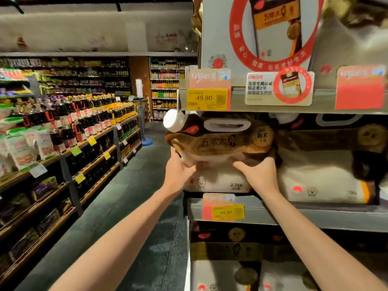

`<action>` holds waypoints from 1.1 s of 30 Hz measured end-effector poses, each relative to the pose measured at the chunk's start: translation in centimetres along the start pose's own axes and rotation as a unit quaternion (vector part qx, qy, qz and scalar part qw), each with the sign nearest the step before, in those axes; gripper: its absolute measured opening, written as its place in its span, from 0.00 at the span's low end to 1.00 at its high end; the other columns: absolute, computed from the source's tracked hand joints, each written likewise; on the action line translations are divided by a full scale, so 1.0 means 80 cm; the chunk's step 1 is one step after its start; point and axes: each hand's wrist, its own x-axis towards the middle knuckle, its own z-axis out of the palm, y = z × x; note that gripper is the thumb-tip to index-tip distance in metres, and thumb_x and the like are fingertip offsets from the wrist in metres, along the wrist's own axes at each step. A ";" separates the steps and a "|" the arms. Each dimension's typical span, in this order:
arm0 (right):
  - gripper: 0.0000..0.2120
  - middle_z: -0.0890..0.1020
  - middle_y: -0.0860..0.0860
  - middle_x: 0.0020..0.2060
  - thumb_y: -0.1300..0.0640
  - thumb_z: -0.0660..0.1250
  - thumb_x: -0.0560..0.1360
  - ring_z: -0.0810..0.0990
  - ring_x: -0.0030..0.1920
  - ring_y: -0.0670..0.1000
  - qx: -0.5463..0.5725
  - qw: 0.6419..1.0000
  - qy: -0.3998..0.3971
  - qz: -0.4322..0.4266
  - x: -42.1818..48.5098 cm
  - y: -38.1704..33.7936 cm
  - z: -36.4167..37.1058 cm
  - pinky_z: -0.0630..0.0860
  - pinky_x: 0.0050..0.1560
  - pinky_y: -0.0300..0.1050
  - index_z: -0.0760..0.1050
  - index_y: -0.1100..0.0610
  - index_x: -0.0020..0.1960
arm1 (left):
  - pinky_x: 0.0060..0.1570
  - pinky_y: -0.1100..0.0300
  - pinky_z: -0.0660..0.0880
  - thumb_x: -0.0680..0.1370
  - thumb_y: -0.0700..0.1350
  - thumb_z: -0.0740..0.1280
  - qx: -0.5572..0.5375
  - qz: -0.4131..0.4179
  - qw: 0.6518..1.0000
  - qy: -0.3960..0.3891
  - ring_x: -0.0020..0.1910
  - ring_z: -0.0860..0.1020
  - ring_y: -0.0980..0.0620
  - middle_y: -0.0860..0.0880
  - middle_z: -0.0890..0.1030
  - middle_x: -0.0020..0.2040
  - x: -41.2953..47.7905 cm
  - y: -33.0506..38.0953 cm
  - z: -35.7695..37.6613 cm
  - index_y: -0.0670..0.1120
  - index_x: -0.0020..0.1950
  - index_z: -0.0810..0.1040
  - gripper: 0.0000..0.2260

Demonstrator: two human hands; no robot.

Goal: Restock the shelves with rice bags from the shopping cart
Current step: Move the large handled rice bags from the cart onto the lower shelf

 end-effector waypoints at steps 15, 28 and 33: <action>0.22 0.73 0.49 0.47 0.45 0.74 0.70 0.72 0.51 0.52 0.053 0.998 -0.008 0.017 -0.006 -0.001 0.004 0.67 0.51 0.43 0.67 0.57 0.49 | 0.65 0.74 0.66 0.70 0.47 0.79 -0.026 0.036 0.999 0.012 0.66 0.66 0.63 0.54 0.65 0.69 0.005 0.009 -0.023 0.44 0.77 0.51 0.46; 0.23 0.75 0.52 0.48 0.51 0.70 0.75 0.75 0.54 0.56 0.074 0.995 0.006 0.068 0.019 -0.001 0.034 0.68 0.52 0.44 0.71 0.66 0.62 | 0.48 0.49 0.66 0.66 0.46 0.82 0.024 0.013 0.989 -0.148 0.57 0.67 0.27 0.44 0.70 0.48 0.022 -0.014 -0.004 0.34 0.67 0.58 0.42; 0.40 0.74 0.55 0.66 0.38 0.66 0.75 0.72 0.66 0.56 0.041 0.999 0.000 0.035 0.025 -0.010 0.050 0.66 0.67 0.48 0.58 0.59 0.77 | 0.60 0.72 0.68 0.59 0.66 0.79 0.025 0.017 0.991 -0.134 0.62 0.68 0.69 0.52 0.67 0.66 0.036 -0.027 -0.005 0.50 0.70 0.57 0.49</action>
